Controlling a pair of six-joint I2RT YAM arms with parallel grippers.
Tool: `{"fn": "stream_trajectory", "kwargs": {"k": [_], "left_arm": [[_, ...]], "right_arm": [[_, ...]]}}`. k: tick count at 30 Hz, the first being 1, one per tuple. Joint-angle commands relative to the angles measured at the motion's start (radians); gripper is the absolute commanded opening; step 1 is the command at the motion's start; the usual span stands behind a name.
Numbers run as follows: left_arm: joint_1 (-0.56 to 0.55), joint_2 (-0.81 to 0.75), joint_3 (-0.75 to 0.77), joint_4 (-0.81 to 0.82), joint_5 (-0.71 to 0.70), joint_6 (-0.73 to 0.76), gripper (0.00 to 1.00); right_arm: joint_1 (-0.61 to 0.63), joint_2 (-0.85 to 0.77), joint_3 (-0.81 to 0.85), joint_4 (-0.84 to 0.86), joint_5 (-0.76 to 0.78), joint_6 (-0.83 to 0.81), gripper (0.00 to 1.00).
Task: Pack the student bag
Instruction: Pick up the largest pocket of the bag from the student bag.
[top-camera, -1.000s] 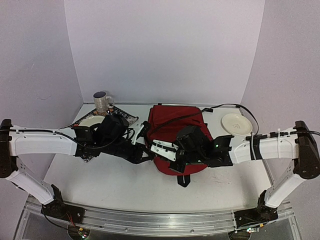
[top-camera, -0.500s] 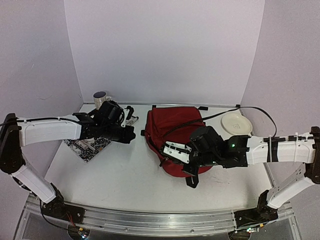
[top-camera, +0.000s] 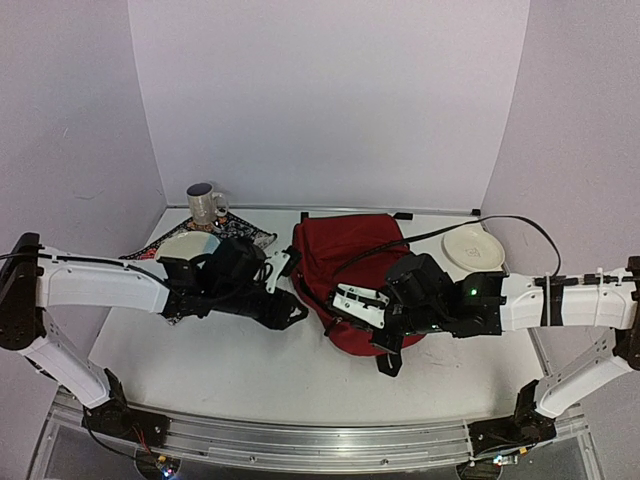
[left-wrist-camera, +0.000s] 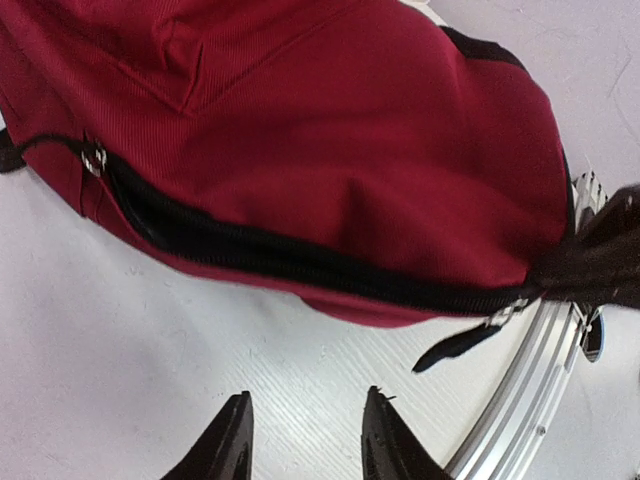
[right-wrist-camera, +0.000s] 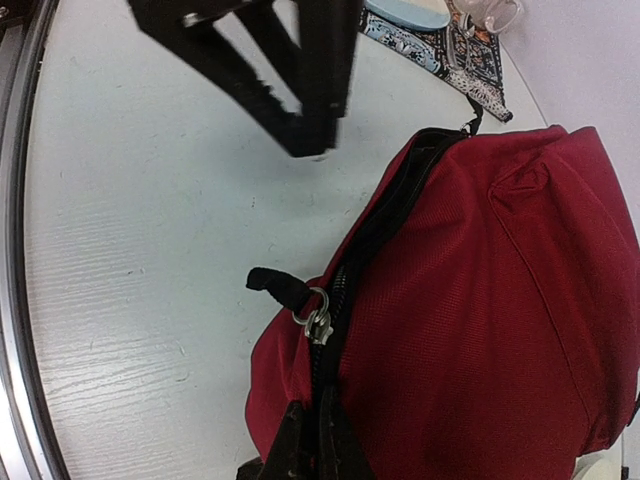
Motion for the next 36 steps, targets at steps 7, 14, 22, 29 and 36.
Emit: {"fn": "stream_trajectory", "kwargs": {"k": [7,14,22,29,36], "left_arm": [[-0.053,-0.077,-0.129,0.305,0.076,-0.023,0.61],[-0.085,0.02,-0.106,0.392,0.103,-0.006,0.7],[-0.097,0.123,-0.04,0.406,0.119,0.036,0.66],[-0.097,0.161,0.006,0.41,0.157,0.056,0.33],[-0.095,0.088,-0.038,0.406,0.066,0.053,0.0]], "right_arm": [[0.003,-0.018,0.026,0.037,0.014,0.019,0.0],[0.003,-0.006,0.039,0.037,0.01,0.019,0.0],[0.004,-0.005,0.045,0.036,0.006,0.017,0.0],[0.003,0.004,0.043,0.034,0.003,0.017,0.0],[0.003,-0.023,0.026,0.008,0.02,0.014,0.0]]}}
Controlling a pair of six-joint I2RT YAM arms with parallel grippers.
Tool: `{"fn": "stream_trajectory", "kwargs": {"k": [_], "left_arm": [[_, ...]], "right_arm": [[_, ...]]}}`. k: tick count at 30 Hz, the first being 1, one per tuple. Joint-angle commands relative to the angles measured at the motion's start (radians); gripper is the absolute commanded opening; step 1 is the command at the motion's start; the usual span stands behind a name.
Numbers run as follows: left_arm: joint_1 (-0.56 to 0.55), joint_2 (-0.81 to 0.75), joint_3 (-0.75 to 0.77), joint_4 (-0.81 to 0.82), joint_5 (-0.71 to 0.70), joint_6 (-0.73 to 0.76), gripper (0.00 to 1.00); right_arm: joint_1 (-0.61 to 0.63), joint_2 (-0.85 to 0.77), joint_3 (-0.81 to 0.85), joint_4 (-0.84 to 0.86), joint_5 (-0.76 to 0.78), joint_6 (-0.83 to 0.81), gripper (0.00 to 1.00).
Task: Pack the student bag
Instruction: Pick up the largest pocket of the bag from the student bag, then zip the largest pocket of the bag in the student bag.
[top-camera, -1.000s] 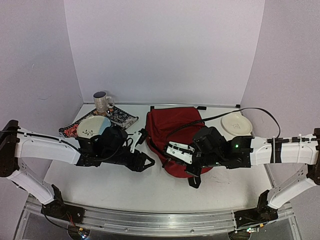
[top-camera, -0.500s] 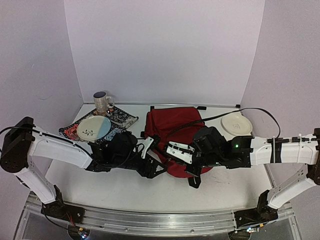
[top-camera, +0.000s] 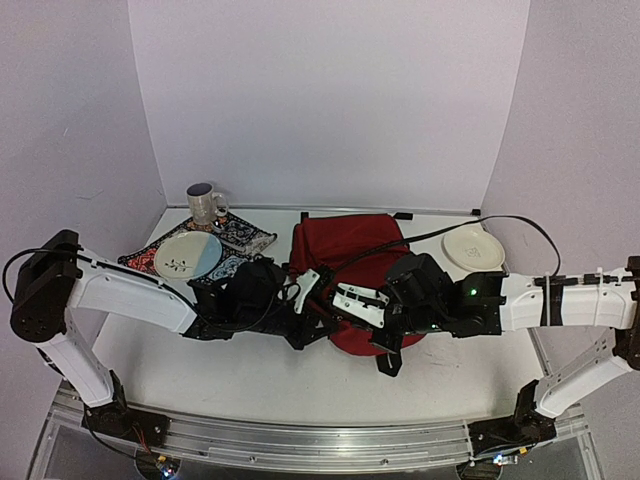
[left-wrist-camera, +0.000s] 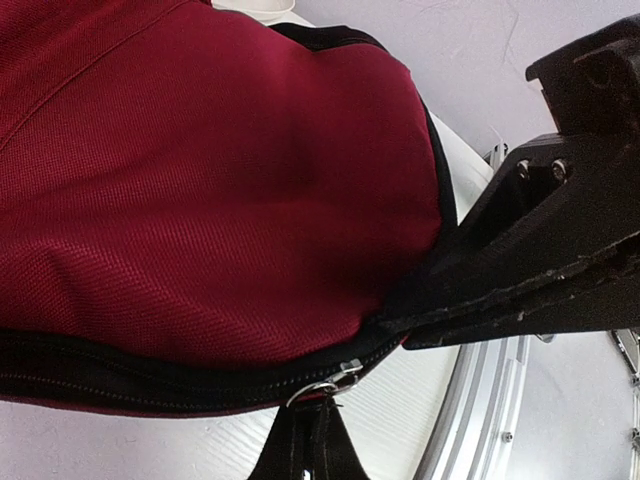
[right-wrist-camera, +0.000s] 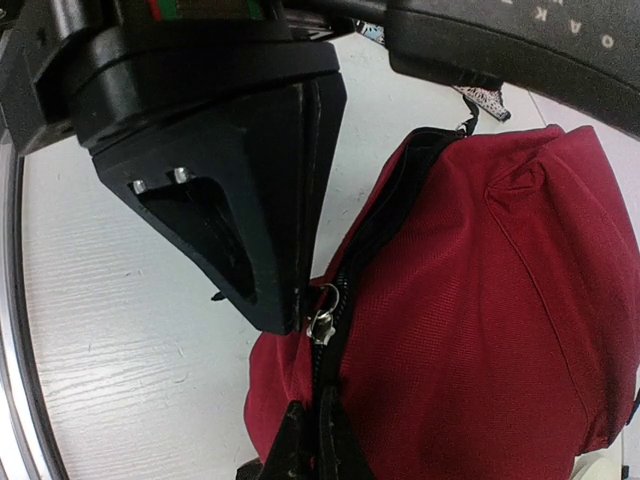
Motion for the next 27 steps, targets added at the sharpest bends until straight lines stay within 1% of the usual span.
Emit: {"fn": "stream_trajectory", "kwargs": {"k": [1,5,8,14,19,23,27], "left_arm": [[0.0,-0.084,-0.014,0.028,-0.091,0.008,0.0],[0.019,-0.14,-0.034,-0.027,-0.168,0.004,0.0],[0.043,-0.16,-0.025,-0.111,-0.251,0.007,0.0],[0.173,-0.161,-0.016,-0.204,-0.273,-0.009,0.0],[0.259,-0.113,0.029,-0.279,-0.338,-0.007,0.0],[0.332,-0.03,0.081,-0.323,-0.387,-0.006,0.0],[0.357,0.035,0.13,-0.339,-0.427,0.011,0.0]], "right_arm": [[0.003,-0.032,0.022,0.0,0.018,0.011,0.0],[0.003,-0.063,0.011,-0.026,0.029,0.012,0.0],[0.003,-0.084,0.007,-0.055,0.039,0.017,0.0],[0.004,-0.126,-0.006,-0.108,0.036,0.03,0.0],[0.003,-0.179,-0.013,-0.167,0.031,0.044,0.0],[0.004,-0.208,-0.012,-0.179,0.002,0.053,0.0],[0.003,-0.18,0.003,-0.18,-0.048,0.056,0.0]]}}
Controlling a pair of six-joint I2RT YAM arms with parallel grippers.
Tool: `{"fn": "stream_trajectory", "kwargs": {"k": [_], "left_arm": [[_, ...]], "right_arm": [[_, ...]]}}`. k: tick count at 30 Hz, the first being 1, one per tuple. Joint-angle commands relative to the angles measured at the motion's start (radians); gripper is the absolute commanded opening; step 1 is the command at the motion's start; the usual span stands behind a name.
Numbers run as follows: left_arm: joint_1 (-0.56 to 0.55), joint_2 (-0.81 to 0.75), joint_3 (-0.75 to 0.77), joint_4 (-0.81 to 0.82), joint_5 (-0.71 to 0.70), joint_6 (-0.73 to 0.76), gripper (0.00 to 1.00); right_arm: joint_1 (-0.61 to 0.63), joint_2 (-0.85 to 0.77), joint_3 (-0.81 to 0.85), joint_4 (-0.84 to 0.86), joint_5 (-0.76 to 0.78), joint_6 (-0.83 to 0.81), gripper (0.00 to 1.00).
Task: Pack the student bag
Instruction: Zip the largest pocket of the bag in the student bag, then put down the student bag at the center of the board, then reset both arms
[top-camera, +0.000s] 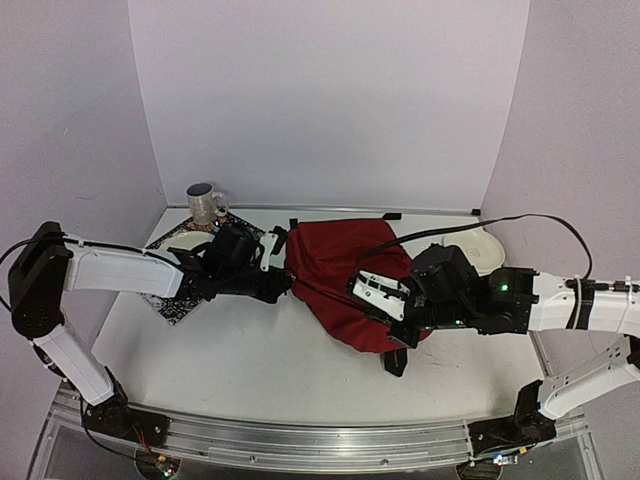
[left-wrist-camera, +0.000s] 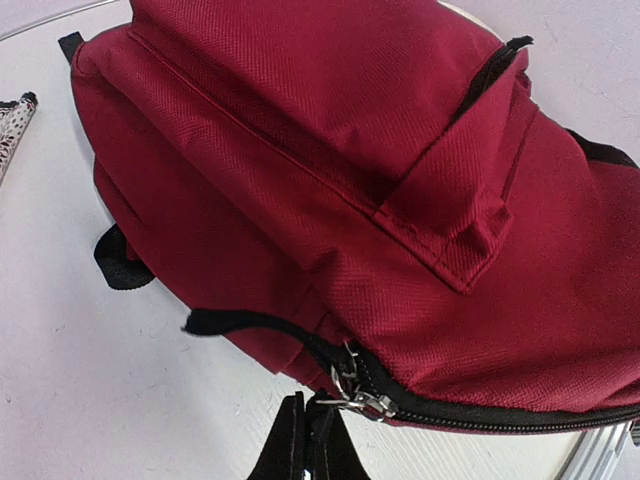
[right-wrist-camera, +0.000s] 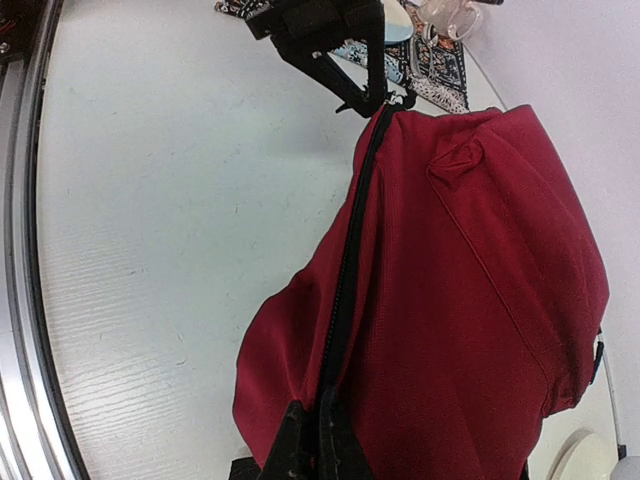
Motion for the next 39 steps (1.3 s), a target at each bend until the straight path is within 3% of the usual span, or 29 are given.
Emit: {"fn": "stream_trajectory", "kwargs": {"k": [1,9,14,16,21,28,33,37,39], "left_arm": [[0.097,0.071,0.066,-0.097,-0.224,0.013,0.0],[0.1,0.083,0.101,-0.069,-0.218,0.052,0.0],[0.119,0.08,0.121,-0.047,-0.201,0.049,0.04],[0.126,0.067,0.126,-0.048,-0.189,0.045,0.14],[0.155,-0.011,0.11,-0.059,-0.188,0.027,0.36],[0.275,-0.153,0.085,-0.11,-0.158,-0.036,0.7],[0.416,-0.235,0.051,-0.14,-0.112,-0.101,0.84],[0.583,-0.344,-0.022,-0.146,-0.018,-0.182,0.99],[0.664,-0.409,-0.062,-0.147,0.03,-0.208,0.99]], "right_arm": [[0.005,-0.016,0.029,-0.099,-0.082,0.022,0.0],[0.025,0.204,0.181,-0.047,-0.28,0.021,0.0],[0.027,0.345,0.303,-0.03,-0.289,0.035,0.0],[0.026,0.401,0.362,-0.031,-0.242,0.049,0.1],[-0.018,0.46,0.467,-0.03,-0.177,0.083,0.51],[-0.198,0.432,0.543,-0.03,-0.163,0.221,0.86],[-0.376,0.411,0.542,0.013,-0.107,0.376,0.95],[-0.517,0.322,0.431,0.079,-0.046,0.474,0.98],[-0.583,0.265,0.36,0.104,-0.034,0.504,0.98]]}}
